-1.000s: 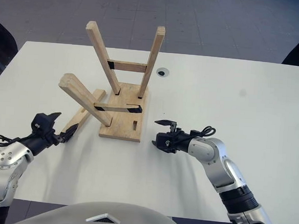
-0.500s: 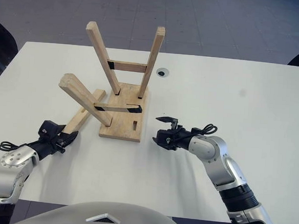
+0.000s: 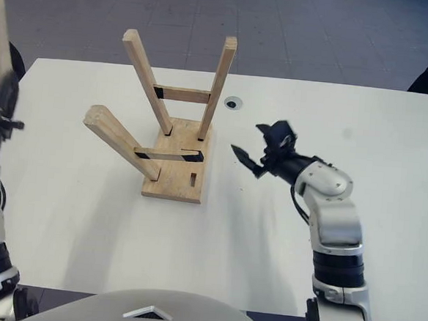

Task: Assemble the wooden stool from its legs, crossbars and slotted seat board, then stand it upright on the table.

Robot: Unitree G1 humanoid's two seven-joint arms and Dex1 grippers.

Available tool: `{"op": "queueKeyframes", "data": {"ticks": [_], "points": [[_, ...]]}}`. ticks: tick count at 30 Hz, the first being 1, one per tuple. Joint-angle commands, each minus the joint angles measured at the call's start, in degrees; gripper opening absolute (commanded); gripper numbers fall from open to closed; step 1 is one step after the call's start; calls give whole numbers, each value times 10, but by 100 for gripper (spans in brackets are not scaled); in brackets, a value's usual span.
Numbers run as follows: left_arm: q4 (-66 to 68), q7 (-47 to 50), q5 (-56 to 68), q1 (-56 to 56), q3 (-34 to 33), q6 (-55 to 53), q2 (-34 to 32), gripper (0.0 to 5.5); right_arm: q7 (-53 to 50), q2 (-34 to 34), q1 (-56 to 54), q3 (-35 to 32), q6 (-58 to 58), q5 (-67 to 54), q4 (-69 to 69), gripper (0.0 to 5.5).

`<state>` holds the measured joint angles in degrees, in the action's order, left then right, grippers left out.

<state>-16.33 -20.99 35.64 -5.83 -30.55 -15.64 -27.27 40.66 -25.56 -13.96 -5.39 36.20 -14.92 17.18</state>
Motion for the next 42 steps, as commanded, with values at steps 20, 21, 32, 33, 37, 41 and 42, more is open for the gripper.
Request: {"op": "queueKeyframes", "data": {"ticks": [20, 21, 32, 33, 37, 41, 42], "points": [[-197, -28, 682, -32, 38, -318, -229, 211, -308, 95, -245, -72, 273, -923, -14, 531], [-200, -29, 684, -31, 44, -317, -230, 211, -315, 93, -247, -59, 262, -941, -12, 531], [-222, -10, 695, -31, 83, -293, -227, 211, -334, 81, -262, 25, 188, -942, 7, 466], [-224, -10, 697, -30, 84, -292, -229, 211, -331, 76, -261, 29, 187, -938, 9, 450], [-225, -15, 703, -27, 84, -296, -237, 211, -309, 56, -257, 38, 193, -916, 13, 372], [-220, -23, 701, -24, 83, -298, -245, 211, -293, 45, -260, 42, 190, -905, 9, 309], [-218, -25, 700, -24, 83, -299, -246, 211, -290, 43, -260, 43, 189, -904, 9, 287]]}}
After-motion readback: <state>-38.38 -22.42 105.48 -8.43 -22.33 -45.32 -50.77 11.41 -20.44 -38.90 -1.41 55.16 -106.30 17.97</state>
